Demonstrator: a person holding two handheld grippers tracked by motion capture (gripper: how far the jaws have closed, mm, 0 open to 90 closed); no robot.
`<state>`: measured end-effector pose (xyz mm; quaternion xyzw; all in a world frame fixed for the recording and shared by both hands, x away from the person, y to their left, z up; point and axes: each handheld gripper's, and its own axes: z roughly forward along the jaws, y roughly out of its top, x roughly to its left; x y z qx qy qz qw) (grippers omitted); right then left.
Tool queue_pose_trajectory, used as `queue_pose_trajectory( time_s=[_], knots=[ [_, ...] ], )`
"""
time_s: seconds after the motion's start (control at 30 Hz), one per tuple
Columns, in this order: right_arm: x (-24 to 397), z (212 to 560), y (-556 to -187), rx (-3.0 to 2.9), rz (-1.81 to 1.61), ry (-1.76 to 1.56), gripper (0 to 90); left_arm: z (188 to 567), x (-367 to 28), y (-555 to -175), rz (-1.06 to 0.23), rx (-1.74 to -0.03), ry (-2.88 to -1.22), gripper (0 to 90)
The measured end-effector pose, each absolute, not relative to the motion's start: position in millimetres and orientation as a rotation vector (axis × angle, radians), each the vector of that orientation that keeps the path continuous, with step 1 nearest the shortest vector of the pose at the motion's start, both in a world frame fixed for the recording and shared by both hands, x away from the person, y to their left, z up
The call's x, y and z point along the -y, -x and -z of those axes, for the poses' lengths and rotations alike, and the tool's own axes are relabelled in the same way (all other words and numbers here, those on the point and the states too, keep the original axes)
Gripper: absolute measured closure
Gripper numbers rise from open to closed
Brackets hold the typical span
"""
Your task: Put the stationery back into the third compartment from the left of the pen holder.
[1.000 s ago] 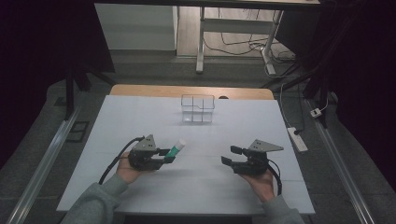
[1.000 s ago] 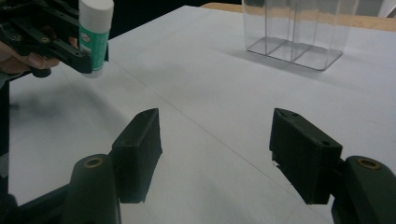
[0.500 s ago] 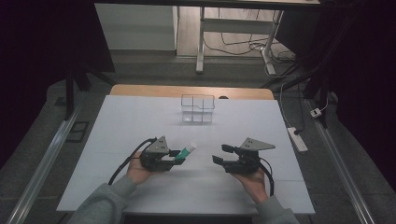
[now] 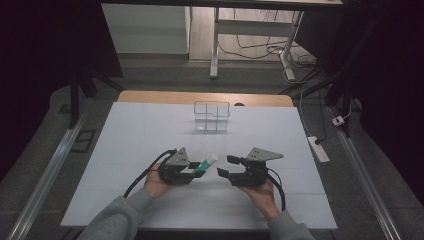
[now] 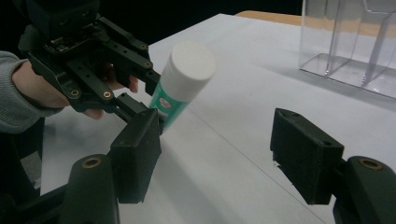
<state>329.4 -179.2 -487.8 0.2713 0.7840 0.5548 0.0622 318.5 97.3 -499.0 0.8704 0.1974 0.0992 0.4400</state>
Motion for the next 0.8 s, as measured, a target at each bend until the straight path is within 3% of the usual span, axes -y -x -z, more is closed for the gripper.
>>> queue_pose_trajectory(
  time_s=[0.47, 0.8],
  knots=[
    [162, 490, -333, -2.372, -1.712, -0.804, 37.9, 501, -87, -318, -0.246, -0.463, -2.18, 65.2],
    [159, 490, -336, -2.364, -1.817, -0.855, 60.5, 504, -79, -318, -0.257, -0.45, -2.199, 64.7]
  ],
)
